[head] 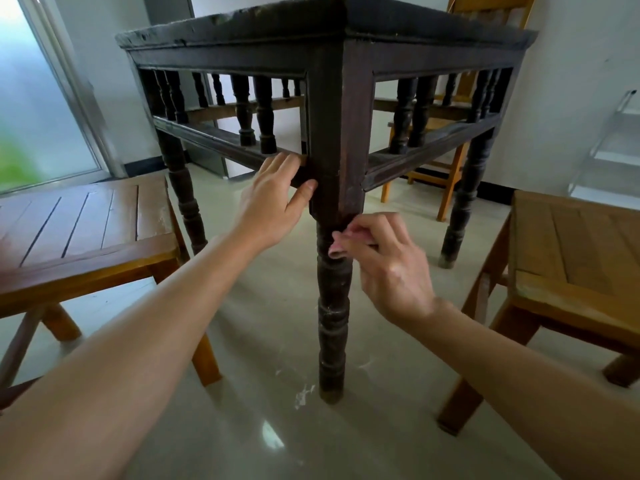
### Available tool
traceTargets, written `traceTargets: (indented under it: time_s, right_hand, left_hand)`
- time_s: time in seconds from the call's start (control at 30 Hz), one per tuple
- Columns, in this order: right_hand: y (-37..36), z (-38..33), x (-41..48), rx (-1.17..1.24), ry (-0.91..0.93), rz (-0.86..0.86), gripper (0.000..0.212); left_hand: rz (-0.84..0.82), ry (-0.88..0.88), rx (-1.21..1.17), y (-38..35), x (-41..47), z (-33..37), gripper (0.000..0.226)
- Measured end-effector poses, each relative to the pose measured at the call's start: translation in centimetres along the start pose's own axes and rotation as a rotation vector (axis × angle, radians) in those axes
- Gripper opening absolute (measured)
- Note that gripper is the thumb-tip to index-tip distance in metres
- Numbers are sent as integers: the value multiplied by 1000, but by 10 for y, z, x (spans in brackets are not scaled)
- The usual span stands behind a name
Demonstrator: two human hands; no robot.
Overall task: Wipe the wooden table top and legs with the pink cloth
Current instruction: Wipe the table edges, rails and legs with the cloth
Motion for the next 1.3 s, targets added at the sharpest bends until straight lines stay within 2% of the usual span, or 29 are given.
traceTargets:
  time_s: [0.13, 0.2, 0.37, 0.43, 0.57, 0.7, 0.77, 0.9, 1.0, 1.07, 1.17, 1.3]
  right_hand:
    - [-35, 1, -24, 9, 104, -231, 39]
    - [-30, 2, -36, 40, 137, -275, 43]
    - [1, -20, 16, 58, 269, -20, 27]
    - [-11, -29, 34, -24, 329, -11, 27]
    - [-37, -41, 29, -301, 381, -220, 34]
    - [-60, -64, 13, -474, 400, -578, 31]
    - [-66, -70, 13, -512, 429, -637, 30]
    - [-55, -66, 13, -527, 436, -638, 32]
    - [-35, -43, -9, -393, 426, -622, 43]
    - [-22, -17, -27, -305, 381, -537, 43]
    - [-12, 29, -46, -291, 222, -383, 39]
    - [-3, 31, -21, -102, -201, -87, 33]
  left_hand:
    - [-61, -50, 34, 9, -3, -5, 33]
    - [-71, -33, 40, 16, -2, -12, 37]
    - [-60, 32, 51, 20, 1, -26, 47]
    - [-68, 32, 57, 20, 1, -27, 48]
    - [-86, 15, 58, 24, 3, -29, 52]
    - [-76, 33, 60, 23, 2, -27, 54]
    - [-82, 46, 65, 22, 1, -27, 55]
    - [-106, 35, 82, 26, 1, -25, 57]
    - [-110, 39, 85, 27, 0, -25, 58]
    - [-95, 38, 83, 25, 0, -25, 58]
    - [-57, 46, 83, 18, -2, -25, 58]
    - [1, 57, 114, 5, -6, -24, 59]
Point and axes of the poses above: each hand's wrist, its own x-axis towards the middle knuckle, its own y-axis out of the back of the hand, z = x × y, the point moved 4 cm from there along x, towards the middle knuckle, and after that the axes turned 10 degrees about -x, right-handed, at the moved point
